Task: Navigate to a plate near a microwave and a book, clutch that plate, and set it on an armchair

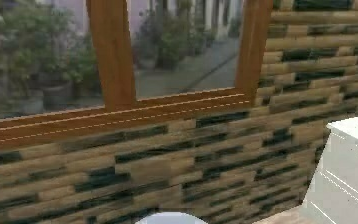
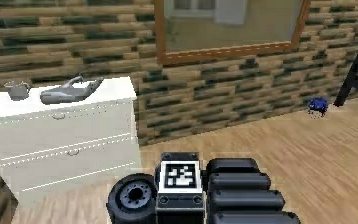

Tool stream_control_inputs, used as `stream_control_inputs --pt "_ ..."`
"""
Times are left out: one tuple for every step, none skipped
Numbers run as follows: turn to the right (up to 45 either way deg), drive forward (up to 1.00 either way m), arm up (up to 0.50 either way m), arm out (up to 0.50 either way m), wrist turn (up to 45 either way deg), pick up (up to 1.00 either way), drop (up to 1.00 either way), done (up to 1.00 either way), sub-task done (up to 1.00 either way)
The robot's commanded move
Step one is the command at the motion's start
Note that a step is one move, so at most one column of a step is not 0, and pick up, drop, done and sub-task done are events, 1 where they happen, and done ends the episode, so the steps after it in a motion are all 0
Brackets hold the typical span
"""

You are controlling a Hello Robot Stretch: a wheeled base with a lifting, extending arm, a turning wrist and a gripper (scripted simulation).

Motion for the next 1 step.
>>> stream_control_inputs --pt "45.0 0.0 0.0 0.0 0.0 0.0 0.0 0.0 0.0"
